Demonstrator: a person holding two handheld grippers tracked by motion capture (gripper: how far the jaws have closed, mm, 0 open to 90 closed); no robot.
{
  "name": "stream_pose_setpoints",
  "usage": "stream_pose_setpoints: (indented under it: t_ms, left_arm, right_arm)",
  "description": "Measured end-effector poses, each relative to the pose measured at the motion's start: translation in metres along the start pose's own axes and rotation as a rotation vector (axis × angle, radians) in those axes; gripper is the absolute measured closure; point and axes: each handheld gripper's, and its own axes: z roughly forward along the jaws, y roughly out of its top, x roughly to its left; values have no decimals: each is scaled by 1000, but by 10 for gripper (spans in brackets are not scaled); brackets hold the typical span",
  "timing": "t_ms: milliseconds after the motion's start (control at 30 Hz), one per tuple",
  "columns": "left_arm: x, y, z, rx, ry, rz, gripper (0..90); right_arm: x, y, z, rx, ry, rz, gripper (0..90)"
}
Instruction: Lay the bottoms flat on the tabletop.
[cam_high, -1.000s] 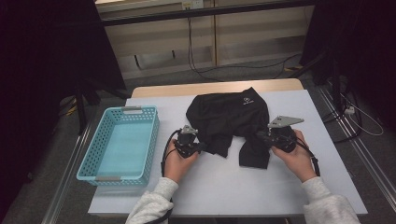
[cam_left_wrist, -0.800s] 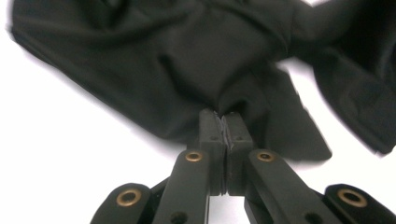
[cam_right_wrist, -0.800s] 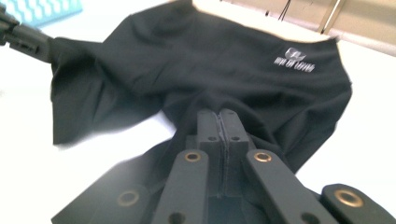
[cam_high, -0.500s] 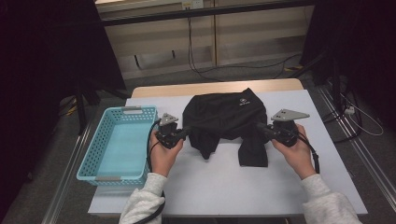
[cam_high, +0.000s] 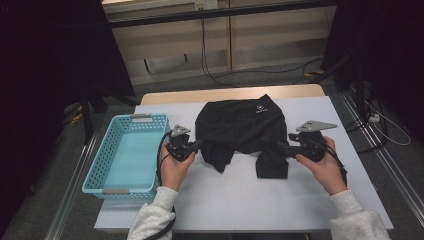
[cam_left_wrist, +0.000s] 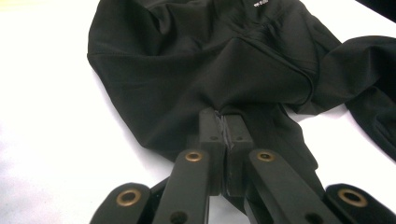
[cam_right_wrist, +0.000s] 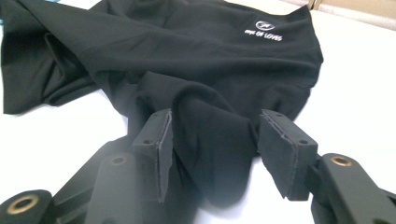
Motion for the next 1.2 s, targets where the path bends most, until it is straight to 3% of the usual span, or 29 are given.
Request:
stream_pose_setpoints:
  t_ms: [133, 333, 400, 500, 600, 667, 733, 800, 867, 1000, 1067, 1200]
  left_arm:
    - [0, 2, -1, -12, -3, -11, 890]
    - [-1, 3, 2, -8, -28, -23, 875]
    - [-3, 3, 2, -17, -51, -32, 815]
    - [-6, 4, 4, -62, -79, -38, 570]
    - [-13, 5, 4, -62, -95, 2, 471]
    - [-15, 6, 3, -47, -102, -20, 395]
    - [-17, 6, 3, -47, -107, -25, 350]
    - [-19, 6, 4, -46, -104, -6, 335]
    - [-22, 5, 4, -45, -101, 9, 317]
    - [-27, 5, 5, -40, -121, 21, 304]
    - [-29, 5, 5, -34, -128, 29, 304]
    - [-32, 4, 7, -35, -138, 28, 308]
  right_arm:
    - [-1, -12, -9, 23, 39, -25, 506]
    - [22, -32, 0, 127, 118, -107, 560]
    - [29, -33, 0, 134, 141, -128, 566]
    - [37, -36, 2, 152, 169, -153, 565]
    - [46, -39, 9, 186, 185, -192, 562]
    - [52, -41, 15, 212, 172, -239, 565]
    - [56, -40, 18, 198, 197, -247, 632]
    - [59, -40, 18, 200, 230, -255, 809]
    - [60, -40, 19, 196, 223, -255, 887]
    - [57, -35, 18, 192, 209, -248, 900]
    - [54, -29, 12, 157, 211, -221, 900]
    - [44, -15, -2, 33, 184, -179, 900]
